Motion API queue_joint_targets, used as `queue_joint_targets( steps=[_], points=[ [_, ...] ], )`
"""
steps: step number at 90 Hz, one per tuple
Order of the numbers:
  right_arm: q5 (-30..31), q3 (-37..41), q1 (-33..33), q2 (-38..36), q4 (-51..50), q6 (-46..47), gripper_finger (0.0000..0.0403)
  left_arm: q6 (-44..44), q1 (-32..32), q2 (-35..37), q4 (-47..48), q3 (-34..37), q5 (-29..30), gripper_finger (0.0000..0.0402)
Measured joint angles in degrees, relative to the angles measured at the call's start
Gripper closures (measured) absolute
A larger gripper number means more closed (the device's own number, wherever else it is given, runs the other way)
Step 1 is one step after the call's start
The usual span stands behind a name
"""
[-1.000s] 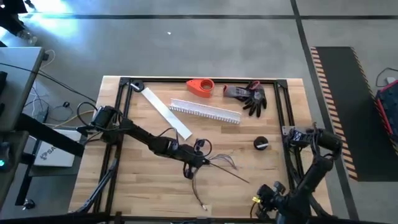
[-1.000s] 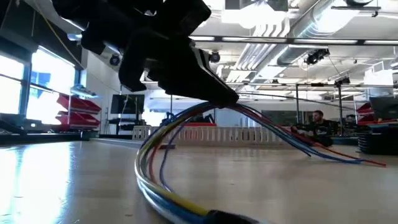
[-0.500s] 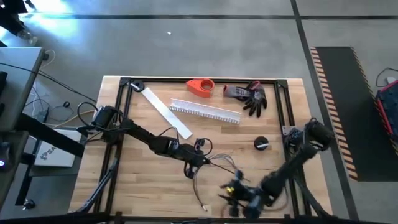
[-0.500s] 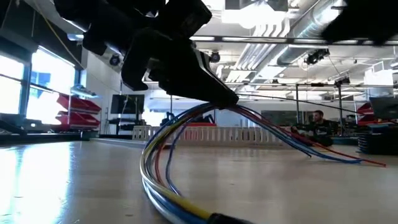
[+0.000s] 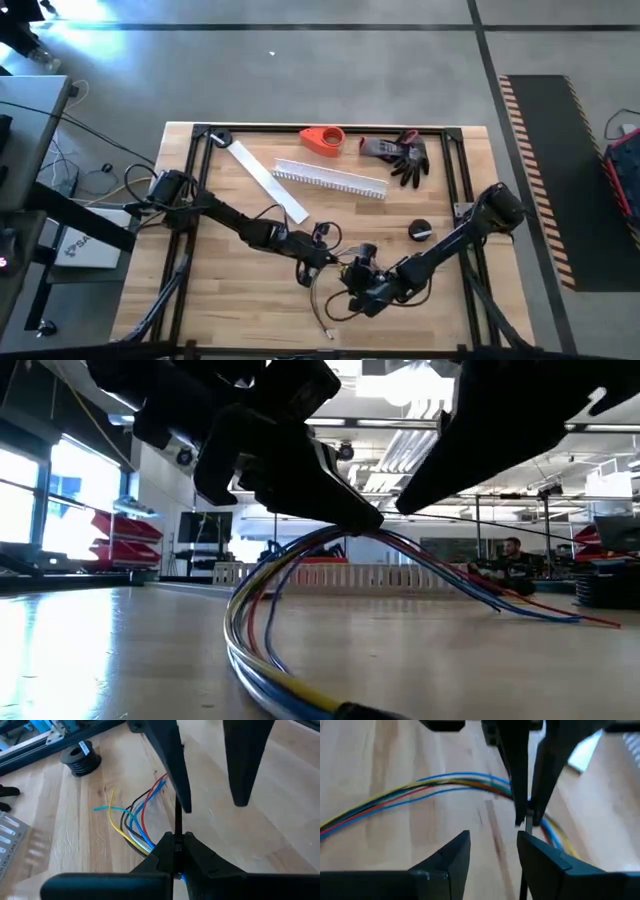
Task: Ziptie cables
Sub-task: Wrap the cable wires with the black zip tie
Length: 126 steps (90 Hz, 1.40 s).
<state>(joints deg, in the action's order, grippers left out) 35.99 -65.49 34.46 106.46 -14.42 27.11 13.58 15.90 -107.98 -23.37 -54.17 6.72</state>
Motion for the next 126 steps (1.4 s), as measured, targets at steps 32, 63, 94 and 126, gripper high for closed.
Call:
queue_joint_targets(
  steps=[32, 63, 94, 126],
  points=[
    [-0.1, 0.0, -1.7, -1.1, -6.6, 6.1, 0.0261, 0.0, 0.0, 0.0, 0.0, 0.0, 0.0, 0.0401],
    [-3.7, 0.0, -2.3, 0.5, -5.5, 8.7, 0.0393, -1.2, 0.0, 0.0, 0.7, 0.0, -0.3, 0.0401],
    [-4.5, 5.8, 8.2, 0.6, -7.7, 38.2, 0.0403, -2.1, -0.3, 0.0, 6.0, -0.1, -0.1, 0.0401],
    [-8.5, 2.4, 13.3, -1.9, -24.7, 45.8, 0.0398, -4.3, -0.9, 0.0, 8.9, 0.0, 0.0, 0.0401]
  ],
)
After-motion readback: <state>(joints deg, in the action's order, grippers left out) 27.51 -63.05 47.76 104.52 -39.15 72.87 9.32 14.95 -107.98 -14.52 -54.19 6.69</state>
